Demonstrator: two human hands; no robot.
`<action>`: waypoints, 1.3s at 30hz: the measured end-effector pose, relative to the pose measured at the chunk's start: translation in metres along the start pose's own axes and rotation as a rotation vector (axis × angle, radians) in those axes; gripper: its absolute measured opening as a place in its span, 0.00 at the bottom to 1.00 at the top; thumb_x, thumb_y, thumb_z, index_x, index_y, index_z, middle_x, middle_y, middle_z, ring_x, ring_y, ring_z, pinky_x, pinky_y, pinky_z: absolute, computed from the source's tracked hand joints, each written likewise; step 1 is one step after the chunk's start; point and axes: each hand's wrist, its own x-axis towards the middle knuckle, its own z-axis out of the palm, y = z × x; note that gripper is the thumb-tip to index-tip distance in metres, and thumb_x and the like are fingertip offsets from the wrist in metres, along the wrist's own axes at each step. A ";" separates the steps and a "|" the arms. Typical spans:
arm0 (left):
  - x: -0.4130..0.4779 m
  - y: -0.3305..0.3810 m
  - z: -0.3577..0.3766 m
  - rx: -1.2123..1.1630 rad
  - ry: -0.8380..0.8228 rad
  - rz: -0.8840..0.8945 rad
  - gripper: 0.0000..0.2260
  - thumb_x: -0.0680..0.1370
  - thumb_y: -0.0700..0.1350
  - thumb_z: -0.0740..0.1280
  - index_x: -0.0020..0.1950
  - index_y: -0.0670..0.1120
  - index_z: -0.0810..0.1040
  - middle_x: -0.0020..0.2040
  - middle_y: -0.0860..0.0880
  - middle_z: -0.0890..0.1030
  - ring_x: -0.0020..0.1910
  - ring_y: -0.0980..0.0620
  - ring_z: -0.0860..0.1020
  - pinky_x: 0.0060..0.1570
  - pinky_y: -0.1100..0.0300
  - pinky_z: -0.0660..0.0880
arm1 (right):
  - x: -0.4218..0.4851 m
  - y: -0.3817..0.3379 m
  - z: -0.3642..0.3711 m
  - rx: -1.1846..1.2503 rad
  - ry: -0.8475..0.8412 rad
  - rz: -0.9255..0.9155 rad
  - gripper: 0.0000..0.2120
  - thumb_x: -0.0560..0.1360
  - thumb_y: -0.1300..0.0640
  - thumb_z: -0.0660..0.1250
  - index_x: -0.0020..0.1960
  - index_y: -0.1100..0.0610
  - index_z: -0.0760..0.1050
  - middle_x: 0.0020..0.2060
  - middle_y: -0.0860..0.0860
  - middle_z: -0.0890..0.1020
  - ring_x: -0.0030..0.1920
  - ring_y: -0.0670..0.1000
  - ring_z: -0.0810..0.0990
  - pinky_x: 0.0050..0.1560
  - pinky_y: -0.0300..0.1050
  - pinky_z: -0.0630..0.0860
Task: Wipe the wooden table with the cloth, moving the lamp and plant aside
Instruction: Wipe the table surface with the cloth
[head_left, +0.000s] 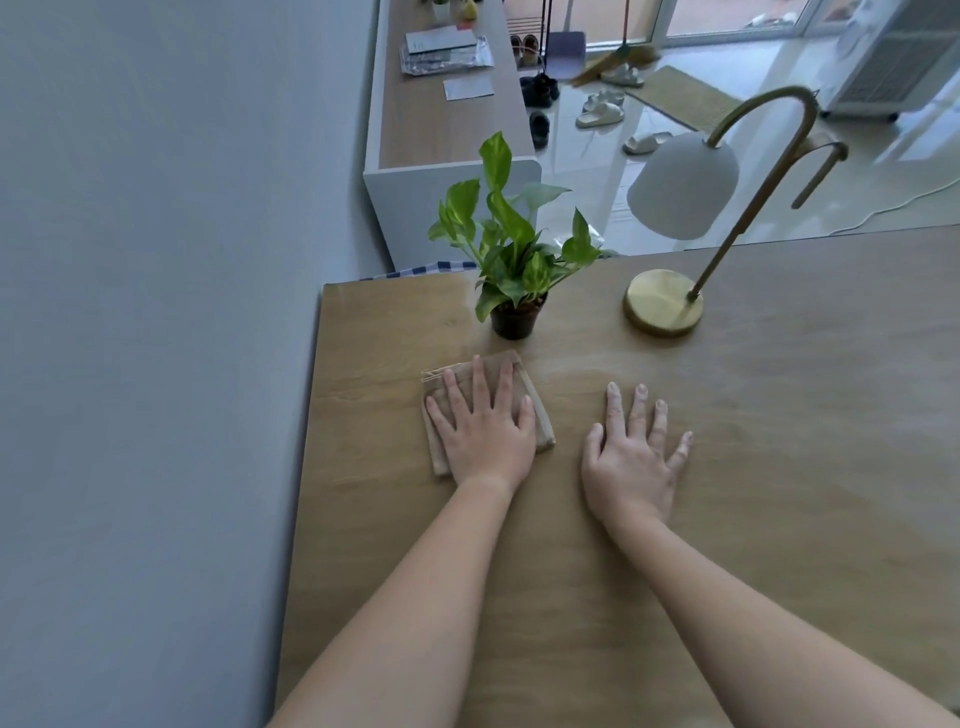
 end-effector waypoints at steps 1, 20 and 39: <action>0.005 0.008 -0.001 -0.006 -0.014 0.005 0.29 0.86 0.65 0.42 0.85 0.64 0.35 0.87 0.53 0.35 0.84 0.39 0.30 0.79 0.32 0.31 | 0.001 0.000 0.000 0.007 0.004 0.002 0.30 0.85 0.43 0.47 0.86 0.40 0.45 0.86 0.47 0.47 0.85 0.54 0.44 0.81 0.67 0.37; -0.038 -0.105 0.003 -0.021 0.291 -0.180 0.30 0.84 0.61 0.49 0.87 0.56 0.57 0.87 0.48 0.57 0.86 0.45 0.53 0.84 0.40 0.50 | -0.004 -0.109 0.008 0.217 0.004 -0.638 0.26 0.85 0.47 0.55 0.83 0.43 0.62 0.83 0.46 0.63 0.85 0.51 0.52 0.84 0.57 0.48; -0.036 -0.103 0.000 0.052 0.338 -0.175 0.30 0.85 0.60 0.50 0.87 0.55 0.57 0.87 0.46 0.59 0.86 0.43 0.55 0.84 0.39 0.53 | 0.048 -0.060 -0.007 0.084 -0.054 -0.195 0.31 0.85 0.37 0.46 0.86 0.39 0.45 0.85 0.40 0.46 0.85 0.48 0.40 0.83 0.56 0.37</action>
